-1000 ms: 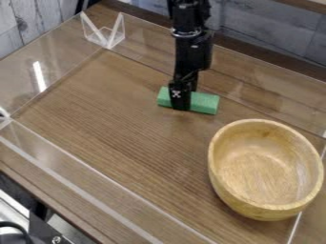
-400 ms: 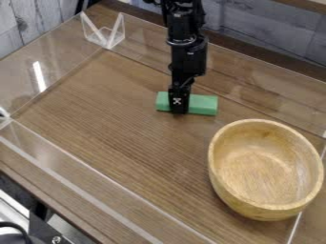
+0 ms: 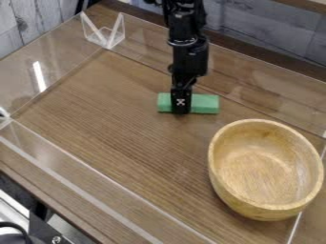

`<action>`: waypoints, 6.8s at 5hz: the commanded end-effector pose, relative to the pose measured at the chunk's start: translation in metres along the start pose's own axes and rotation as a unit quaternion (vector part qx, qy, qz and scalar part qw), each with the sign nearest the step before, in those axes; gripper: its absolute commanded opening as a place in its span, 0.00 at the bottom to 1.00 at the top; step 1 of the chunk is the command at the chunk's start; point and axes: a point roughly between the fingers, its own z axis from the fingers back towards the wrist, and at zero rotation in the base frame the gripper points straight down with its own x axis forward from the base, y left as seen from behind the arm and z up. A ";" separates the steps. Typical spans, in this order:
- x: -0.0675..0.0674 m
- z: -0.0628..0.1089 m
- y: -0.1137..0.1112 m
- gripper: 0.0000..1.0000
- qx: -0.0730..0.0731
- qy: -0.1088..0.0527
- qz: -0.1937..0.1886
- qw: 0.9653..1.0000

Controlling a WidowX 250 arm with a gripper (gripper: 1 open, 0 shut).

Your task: Put green object into wooden bowl

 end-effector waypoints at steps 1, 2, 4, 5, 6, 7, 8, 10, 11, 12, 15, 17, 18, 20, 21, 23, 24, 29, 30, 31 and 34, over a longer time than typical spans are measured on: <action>0.008 0.007 -0.007 0.00 0.001 0.002 -0.007 1.000; 0.013 0.008 -0.013 0.00 -0.004 0.004 -0.014 1.000; -0.011 0.024 -0.002 0.00 -0.006 0.007 -0.018 1.000; -0.006 0.019 0.003 0.00 -0.007 0.009 -0.011 1.000; 0.000 0.014 0.007 0.00 -0.009 0.010 -0.002 1.000; -0.014 0.015 0.010 0.00 -0.009 0.011 0.016 1.000; -0.027 0.016 0.011 0.00 -0.009 0.012 0.034 0.999; -0.009 0.032 -0.005 0.00 -0.009 0.012 0.012 1.000; -0.009 0.047 -0.001 0.00 0.007 0.005 0.054 0.999; -0.002 0.067 0.002 0.00 0.028 0.000 0.041 0.999; -0.011 0.094 0.002 0.00 0.079 -0.020 0.139 0.987; -0.023 0.064 0.014 0.00 0.083 -0.032 0.146 0.985; -0.026 0.053 0.018 0.00 0.085 -0.044 0.122 0.988; -0.023 0.053 0.014 0.00 0.091 -0.053 0.103 0.989; -0.021 0.054 0.017 0.00 0.096 -0.060 0.113 0.987; -0.013 0.071 0.026 0.00 0.099 -0.071 0.091 0.988; 0.000 0.073 0.014 0.00 0.100 -0.074 0.089 0.988; -0.034 0.076 0.031 0.00 0.100 -0.069 0.114 0.986; -0.035 0.069 0.028 0.00 0.092 -0.071 0.101 0.988; -0.005 0.076 -0.006 0.00 0.090 -0.075 0.093 0.989; 0.054 0.076 -0.107 0.00 0.067 -0.077 -0.009 0.995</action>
